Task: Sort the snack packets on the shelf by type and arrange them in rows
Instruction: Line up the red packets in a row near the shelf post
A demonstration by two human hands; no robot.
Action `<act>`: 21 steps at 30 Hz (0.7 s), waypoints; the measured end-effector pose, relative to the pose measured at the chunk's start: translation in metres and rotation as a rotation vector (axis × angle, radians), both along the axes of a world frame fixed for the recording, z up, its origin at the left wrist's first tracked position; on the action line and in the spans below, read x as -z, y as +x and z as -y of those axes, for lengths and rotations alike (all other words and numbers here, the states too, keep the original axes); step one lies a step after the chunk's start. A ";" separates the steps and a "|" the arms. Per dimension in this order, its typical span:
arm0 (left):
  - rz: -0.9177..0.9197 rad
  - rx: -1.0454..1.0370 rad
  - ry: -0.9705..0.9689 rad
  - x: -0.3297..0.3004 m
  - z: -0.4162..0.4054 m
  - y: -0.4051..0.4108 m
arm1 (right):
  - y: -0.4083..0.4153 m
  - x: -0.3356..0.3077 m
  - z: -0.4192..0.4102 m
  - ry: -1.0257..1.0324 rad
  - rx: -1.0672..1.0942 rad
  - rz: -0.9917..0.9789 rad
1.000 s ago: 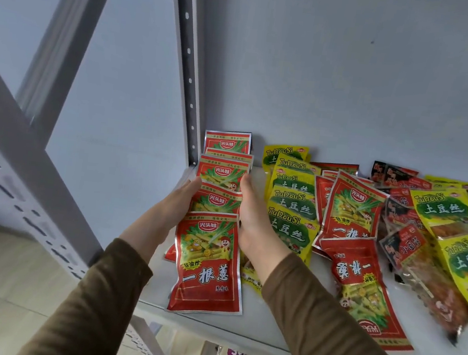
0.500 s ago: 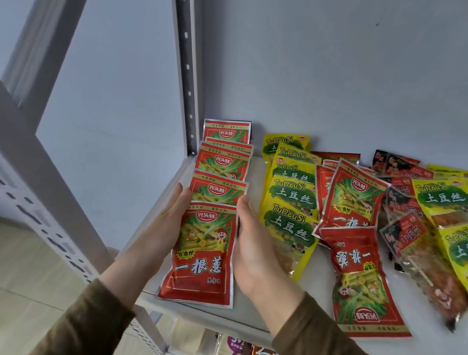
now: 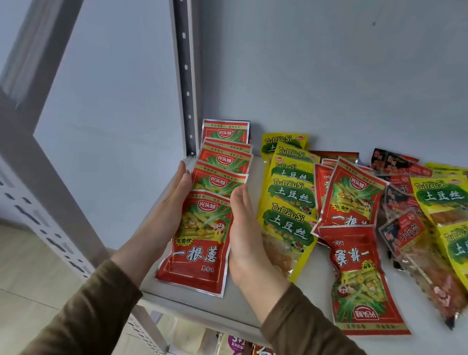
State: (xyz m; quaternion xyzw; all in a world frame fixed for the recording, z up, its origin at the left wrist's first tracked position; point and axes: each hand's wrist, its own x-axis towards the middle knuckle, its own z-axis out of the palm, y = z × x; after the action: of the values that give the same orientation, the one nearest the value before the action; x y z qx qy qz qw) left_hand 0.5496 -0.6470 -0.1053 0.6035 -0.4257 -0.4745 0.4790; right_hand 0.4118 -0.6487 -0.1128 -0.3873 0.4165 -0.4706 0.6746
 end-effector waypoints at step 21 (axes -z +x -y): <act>0.110 -0.083 0.066 0.000 0.052 0.011 | 0.001 -0.010 0.062 0.046 0.186 -0.191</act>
State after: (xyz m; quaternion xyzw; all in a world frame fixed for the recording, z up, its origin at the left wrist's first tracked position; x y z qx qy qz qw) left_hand 0.5608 -0.6987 -0.1050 0.6614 -0.4102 -0.4338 0.4540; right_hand 0.4125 -0.7107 -0.1029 -0.3743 0.5238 -0.4825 0.5939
